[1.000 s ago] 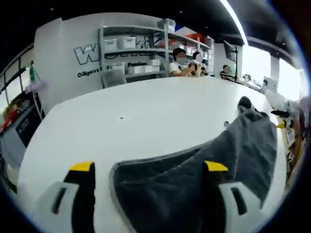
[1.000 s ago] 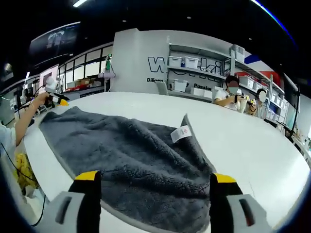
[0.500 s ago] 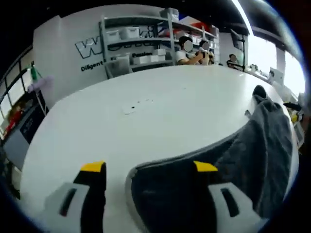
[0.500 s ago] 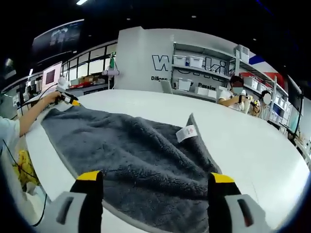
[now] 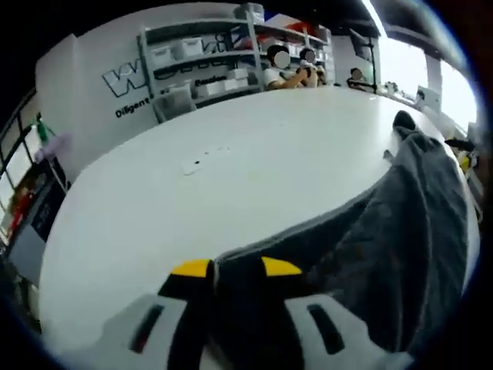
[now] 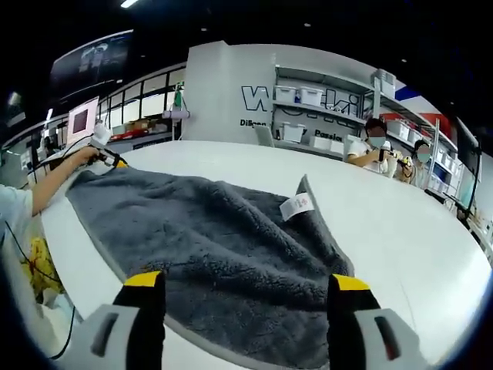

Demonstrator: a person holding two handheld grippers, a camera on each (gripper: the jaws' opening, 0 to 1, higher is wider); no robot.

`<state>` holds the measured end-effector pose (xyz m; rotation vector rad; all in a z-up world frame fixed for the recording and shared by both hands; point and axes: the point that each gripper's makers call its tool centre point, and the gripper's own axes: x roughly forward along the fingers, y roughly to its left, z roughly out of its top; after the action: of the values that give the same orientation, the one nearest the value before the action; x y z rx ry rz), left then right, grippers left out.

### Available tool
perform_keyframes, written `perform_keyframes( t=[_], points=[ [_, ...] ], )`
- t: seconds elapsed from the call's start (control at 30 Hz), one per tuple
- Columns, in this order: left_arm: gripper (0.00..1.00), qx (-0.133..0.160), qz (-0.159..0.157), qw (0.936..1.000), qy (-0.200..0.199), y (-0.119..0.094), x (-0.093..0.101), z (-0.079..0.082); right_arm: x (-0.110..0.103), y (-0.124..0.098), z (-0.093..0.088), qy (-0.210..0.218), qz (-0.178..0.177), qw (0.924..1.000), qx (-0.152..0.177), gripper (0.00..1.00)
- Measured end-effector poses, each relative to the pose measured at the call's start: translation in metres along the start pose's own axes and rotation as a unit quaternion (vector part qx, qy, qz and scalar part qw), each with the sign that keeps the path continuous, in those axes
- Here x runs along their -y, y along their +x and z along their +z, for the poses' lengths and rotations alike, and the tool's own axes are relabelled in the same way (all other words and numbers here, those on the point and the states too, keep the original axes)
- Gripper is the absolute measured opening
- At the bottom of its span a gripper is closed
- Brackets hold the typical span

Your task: Fold the towel on the table until its edges align and the towel forms a compact rectangular stack.

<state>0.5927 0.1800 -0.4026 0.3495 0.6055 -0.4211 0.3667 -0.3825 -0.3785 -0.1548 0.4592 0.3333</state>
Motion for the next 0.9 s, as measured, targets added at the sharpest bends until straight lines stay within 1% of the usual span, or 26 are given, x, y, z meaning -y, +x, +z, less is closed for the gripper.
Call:
perform_keyframes(
  t=[0.03,0.07,0.1,0.23,0.4,0.53,0.6,0.63,0.7,0.77,0.83,0.9],
  points=[
    [0.16,0.000,0.006,1.0000,0.002,-0.001,-0.002,-0.001,0.000,0.000,0.000,0.001,0.000,1.0000,0.000,0.90],
    [0.11,0.000,0.013,0.9999,0.004,0.000,-0.007,0.000,0.000,0.000,0.000,0.002,0.000,1.0000,0.000,0.90],
    [0.04,-0.002,0.016,0.9998,0.007,0.000,-0.010,0.000,0.000,0.000,-0.001,0.002,0.000,1.0000,0.000,0.90],
    [0.04,-0.005,0.012,0.9999,0.008,0.000,-0.003,-0.008,-0.001,0.000,-0.002,0.004,0.002,1.0000,0.001,0.90],
    [0.04,-0.002,0.019,0.9997,0.016,-0.001,0.000,-0.008,-0.003,0.001,-0.002,0.008,0.005,1.0000,0.002,0.89],
    [0.03,0.004,0.038,0.9989,0.029,-0.001,-0.007,-0.004,-0.004,0.001,-0.003,0.010,0.006,0.9999,0.003,0.89],
    [0.03,0.011,0.053,0.9979,0.036,-0.003,-0.011,0.000,-0.004,0.000,-0.004,0.011,0.005,0.9999,0.003,0.88],
    [0.03,0.015,0.066,0.9968,0.042,-0.005,-0.016,0.002,-0.003,-0.001,-0.005,0.013,0.003,0.9999,0.003,0.88],
    [0.03,0.015,0.072,0.9963,0.044,-0.005,-0.019,0.003,-0.002,-0.002,-0.006,0.014,0.002,0.9999,0.003,0.88],
    [0.02,0.022,0.076,0.9960,0.041,-0.006,-0.022,0.006,-0.002,-0.002,-0.006,0.014,0.001,0.9999,0.002,0.88],
    [0.02,0.019,0.088,0.9946,0.051,-0.006,-0.029,0.008,-0.003,-0.002,-0.007,0.015,0.001,0.9999,0.002,0.88],
    [0.02,0.010,0.095,0.9935,0.062,-0.005,-0.032,0.007,-0.003,-0.002,-0.007,0.014,0.001,0.9999,0.001,0.88]
  ],
)
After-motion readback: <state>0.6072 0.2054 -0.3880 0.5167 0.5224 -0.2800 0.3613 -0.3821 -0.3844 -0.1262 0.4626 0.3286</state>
